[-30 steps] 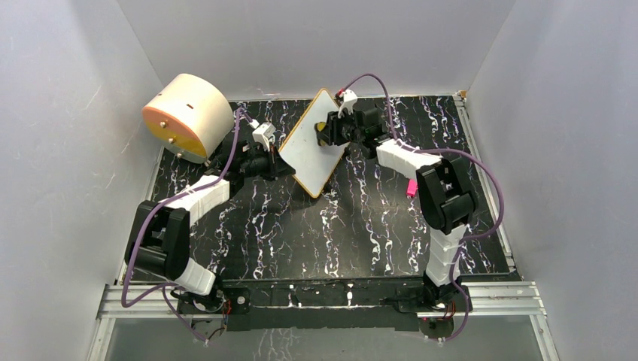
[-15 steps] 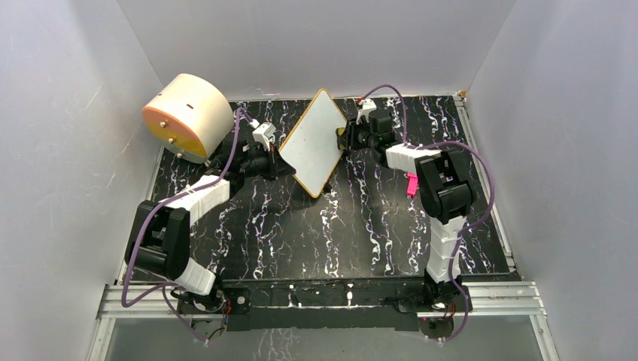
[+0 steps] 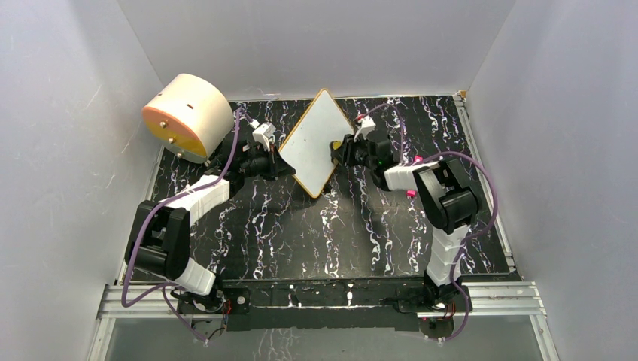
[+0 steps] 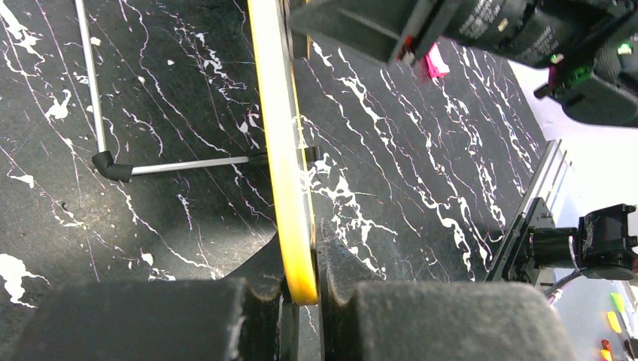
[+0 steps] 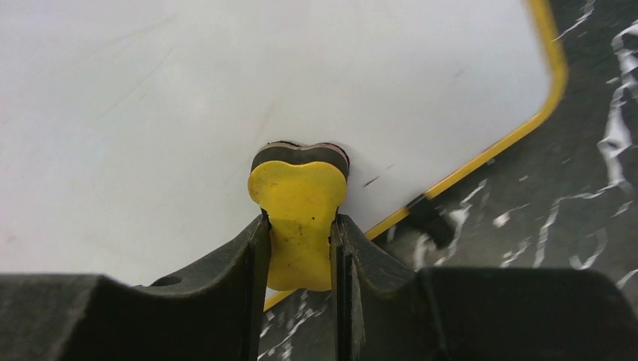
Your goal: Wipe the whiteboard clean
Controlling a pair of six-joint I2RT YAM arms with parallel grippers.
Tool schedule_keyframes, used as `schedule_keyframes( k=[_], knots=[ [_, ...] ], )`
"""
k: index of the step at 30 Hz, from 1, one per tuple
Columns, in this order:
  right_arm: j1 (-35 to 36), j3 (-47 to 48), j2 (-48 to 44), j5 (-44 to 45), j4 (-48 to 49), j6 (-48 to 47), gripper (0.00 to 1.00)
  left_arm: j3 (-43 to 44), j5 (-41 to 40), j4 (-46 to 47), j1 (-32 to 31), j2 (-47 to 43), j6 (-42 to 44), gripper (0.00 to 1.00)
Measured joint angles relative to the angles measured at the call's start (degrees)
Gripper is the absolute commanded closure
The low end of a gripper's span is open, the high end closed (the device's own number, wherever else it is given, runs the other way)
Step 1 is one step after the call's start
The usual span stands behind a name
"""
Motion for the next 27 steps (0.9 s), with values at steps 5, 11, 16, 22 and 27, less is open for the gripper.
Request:
schedule_keyframes(
  k=[5, 11, 16, 22, 27],
  knots=[
    [2.19, -5.09, -2.95, -0.37, 2.12, 2.58, 0.84, 0.39, 0.26, -0.02, 0.04, 0.48, 0.11, 1.00],
    [0.96, -0.39, -1.53, -0.37, -2.36, 2.78, 0.84, 0.63, 0.35, -0.09, 0.07, 0.72, 0.37, 1.00],
    [-3.21, 9.31, 3.52, -0.42, -4.85, 2.86, 0.84, 0.63, 0.37, -0.11, 0.07, 0.76, 0.55, 1.00],
    [-8.11, 17.99, 10.36, -0.94, -8.17, 2.73, 0.83, 0.83, 0.48, -0.50, 0.07, 0.76, 0.83, 1.00],
    [-8.76, 19.96, 11.32, -1.88, -10.88, 1.51, 0.83, 0.96, 0.57, -0.76, 0.04, 0.79, 0.96, 1.00]
  ],
)
